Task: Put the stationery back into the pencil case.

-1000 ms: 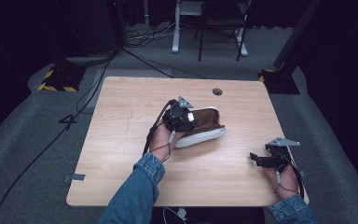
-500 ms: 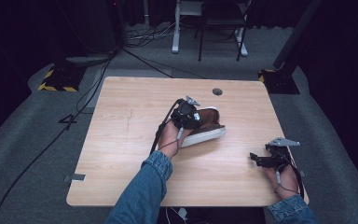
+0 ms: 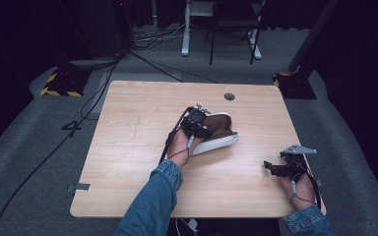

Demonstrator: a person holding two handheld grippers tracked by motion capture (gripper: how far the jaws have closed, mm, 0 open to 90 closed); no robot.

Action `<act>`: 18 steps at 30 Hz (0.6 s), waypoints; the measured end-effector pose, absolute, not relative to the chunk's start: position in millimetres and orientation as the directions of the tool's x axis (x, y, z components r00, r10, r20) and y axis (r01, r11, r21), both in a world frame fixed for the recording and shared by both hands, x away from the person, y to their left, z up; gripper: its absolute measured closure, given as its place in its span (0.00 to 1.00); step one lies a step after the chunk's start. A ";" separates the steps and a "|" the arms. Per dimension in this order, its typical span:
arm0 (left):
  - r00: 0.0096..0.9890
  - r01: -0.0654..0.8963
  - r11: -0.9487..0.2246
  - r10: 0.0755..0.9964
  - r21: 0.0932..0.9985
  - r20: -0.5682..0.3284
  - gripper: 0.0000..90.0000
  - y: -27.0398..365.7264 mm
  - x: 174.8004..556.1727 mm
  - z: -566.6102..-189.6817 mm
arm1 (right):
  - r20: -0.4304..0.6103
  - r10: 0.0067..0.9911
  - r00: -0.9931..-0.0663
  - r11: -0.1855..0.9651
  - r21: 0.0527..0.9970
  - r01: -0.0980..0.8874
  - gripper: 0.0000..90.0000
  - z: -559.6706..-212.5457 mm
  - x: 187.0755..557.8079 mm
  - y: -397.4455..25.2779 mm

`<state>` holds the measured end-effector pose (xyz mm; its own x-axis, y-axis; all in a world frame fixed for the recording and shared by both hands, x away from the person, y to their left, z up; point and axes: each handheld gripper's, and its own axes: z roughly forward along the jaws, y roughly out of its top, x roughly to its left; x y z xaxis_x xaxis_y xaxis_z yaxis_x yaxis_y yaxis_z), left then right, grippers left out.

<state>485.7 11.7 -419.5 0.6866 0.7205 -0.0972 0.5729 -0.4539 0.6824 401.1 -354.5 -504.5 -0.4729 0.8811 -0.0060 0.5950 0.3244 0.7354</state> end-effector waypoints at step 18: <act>0.708 0.518 -0.417 0.699 0.747 -0.100 0.30 32.9 458.2 -390.3 | -0.006 0.881 -0.473 0.325 0.736 0.595 0.16 -504.5 401.2 -354.5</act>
<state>458.2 32.9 -390.3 0.7076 0.6994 -0.1002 0.5180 -0.4171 0.7468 401.2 -354.5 -504.5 -0.4734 0.8808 -0.0061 0.5947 0.3246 0.7355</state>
